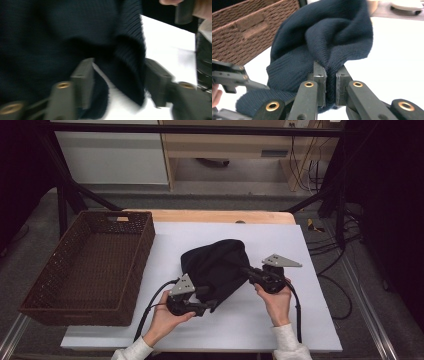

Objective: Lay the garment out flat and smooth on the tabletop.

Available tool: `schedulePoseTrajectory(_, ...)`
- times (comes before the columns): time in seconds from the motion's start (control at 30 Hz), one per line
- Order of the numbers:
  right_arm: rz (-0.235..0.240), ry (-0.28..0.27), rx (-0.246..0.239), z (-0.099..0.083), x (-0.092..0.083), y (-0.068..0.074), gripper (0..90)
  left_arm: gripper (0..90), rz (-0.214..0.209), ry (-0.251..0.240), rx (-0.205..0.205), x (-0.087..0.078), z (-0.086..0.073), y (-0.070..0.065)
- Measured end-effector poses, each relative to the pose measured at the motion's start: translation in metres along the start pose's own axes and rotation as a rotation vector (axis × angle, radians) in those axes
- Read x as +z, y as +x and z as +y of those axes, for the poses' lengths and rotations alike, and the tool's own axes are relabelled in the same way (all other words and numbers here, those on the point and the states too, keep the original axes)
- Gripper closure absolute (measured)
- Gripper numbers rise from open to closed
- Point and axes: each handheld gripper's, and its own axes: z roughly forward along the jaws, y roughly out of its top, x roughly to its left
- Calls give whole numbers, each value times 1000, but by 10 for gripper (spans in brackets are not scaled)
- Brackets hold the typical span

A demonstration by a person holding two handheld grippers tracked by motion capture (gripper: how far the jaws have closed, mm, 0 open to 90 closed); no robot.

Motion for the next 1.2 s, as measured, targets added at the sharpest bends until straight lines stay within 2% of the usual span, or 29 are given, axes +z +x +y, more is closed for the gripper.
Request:
schedulePoseTrajectory(0.07, -12, 0, 0, 0, -4, -4, 832, 382, 3, -17, -13, -7, 1, 4)
schedulePoseTrajectory(0.1, -24, 0, 5, -1, -8, -7, 832, 345, 13, -23, -18, -11, 1, 6)
schedulePoseTrajectory(0.13, -48, 6, 6, -3, -15, -15, 832, 289, 26, -26, -22, -15, 1, 9)
schedulePoseTrajectory(0.2, -60, 8, 13, -4, -18, -19, 833, 270, 56, -38, -35, -23, 1, 16)
schedulePoseTrajectory(0.27, -85, 16, 20, -7, -24, -27, 832, 205, 83, -48, -59, -29, 1, 22)
schedulePoseTrajectory(0.3, -112, 26, 17, -11, -28, -34, 832, 172, 95, -49, -68, -32, 1, 25)
schedulePoseTrajectory(0.37, -124, 38, 12, -13, -30, -38, 832, 155, 122, -50, -82, -37, 1, 31)
schedulePoseTrajectory(0.4, -149, 61, 14, -18, -33, -44, 831, 124, 151, -44, -94, -39, 0, 36)
schedulePoseTrajectory(0.57, -192, 102, 16, -29, -32, -56, 823, 85, 183, -7, -116, -37, -5, 44)
schedulePoseTrajectory(0.67, -237, 148, 0, -40, -26, -65, 807, 61, 188, 25, -128, -32, -9, 48)
schedulePoseTrajectory(0.77, -247, 168, -2, -45, -23, -67, 789, 53, 187, 36, -138, -28, -11, 52)
schedulePoseTrajectory(0.83, -243, 177, 0, -48, -23, -68, 758, 37, 196, 55, -144, -25, -13, 54)
schedulePoseTrajectory(0.87, -230, 170, -6, -47, -25, -68, 704, 37, 205, 64, -147, -24, -14, 55)
schedulePoseTrajectory(0.9, -230, 170, -6, -47, -25, -68, 704, 37, 209, 78, -145, -22, -15, 55)
schedulePoseTrajectory(0.93, -216, 152, -14, -46, -29, -65, 630, 37, 215, 85, -140, -21, -15, 56)
schedulePoseTrajectory(0.97, -216, 152, -14, -46, -29, -65, 630, 37, 227, 90, -136, -20, -16, 57)
schedulePoseTrajectory(1.07, -211, 124, -29, -44, -35, -60, 509, 45, 224, 101, -143, -17, -16, 59)
schedulePoseTrajectory(1.17, -213, 102, -44, -43, -41, -56, 400, 75, 248, 116, -122, -11, -15, 60)
schedulePoseTrajectory(1.2, -213, 90, -48, -42, -43, -54, 375, 103, 241, 122, -113, -8, -15, 61)
